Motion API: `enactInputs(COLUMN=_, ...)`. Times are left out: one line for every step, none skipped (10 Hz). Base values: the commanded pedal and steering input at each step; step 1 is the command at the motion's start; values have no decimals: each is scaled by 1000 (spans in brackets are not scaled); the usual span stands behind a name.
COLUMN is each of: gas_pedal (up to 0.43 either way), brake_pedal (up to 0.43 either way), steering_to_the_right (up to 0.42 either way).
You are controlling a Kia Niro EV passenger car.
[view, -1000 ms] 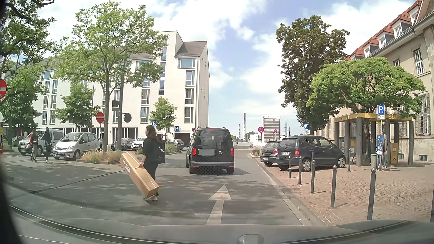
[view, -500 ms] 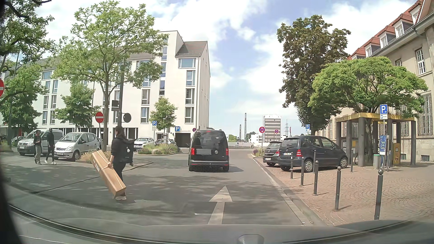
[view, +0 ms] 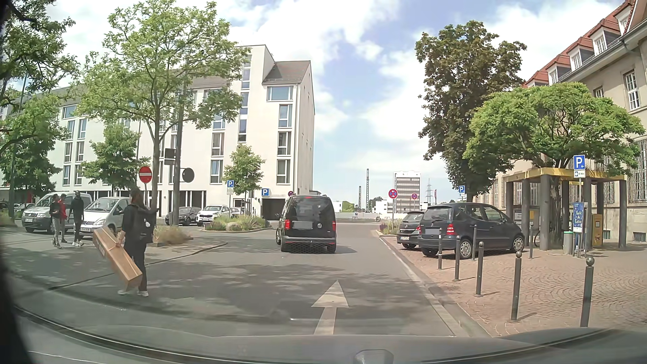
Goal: Follow the waypoints while adhering to traffic rules and regulations
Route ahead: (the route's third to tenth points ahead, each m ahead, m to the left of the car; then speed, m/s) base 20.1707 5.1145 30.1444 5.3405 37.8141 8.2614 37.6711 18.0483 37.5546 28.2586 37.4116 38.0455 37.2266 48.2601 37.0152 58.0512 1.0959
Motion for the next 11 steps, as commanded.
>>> enactInputs(gas_pedal=197, brake_pedal=30, steering_to_the_right=-21)
enactInputs(gas_pedal=209, brake_pedal=30, steering_to_the_right=-19)
enactInputs(gas_pedal=209, brake_pedal=30, steering_to_the_right=-18)
enactInputs(gas_pedal=209, brake_pedal=24, steering_to_the_right=-17)
enactInputs(gas_pedal=220, brake_pedal=30, steering_to_the_right=-17)
enactInputs(gas_pedal=220, brake_pedal=30, steering_to_the_right=-17)
enactInputs(gas_pedal=228, brake_pedal=24, steering_to_the_right=-17)
enactInputs(gas_pedal=248, brake_pedal=30, steering_to_the_right=-16)
enactInputs(gas_pedal=248, brake_pedal=30, steering_to_the_right=-15)
enactInputs(gas_pedal=248, brake_pedal=30, steering_to_the_right=-14)
enactInputs(gas_pedal=248, brake_pedal=30, steering_to_the_right=-11)
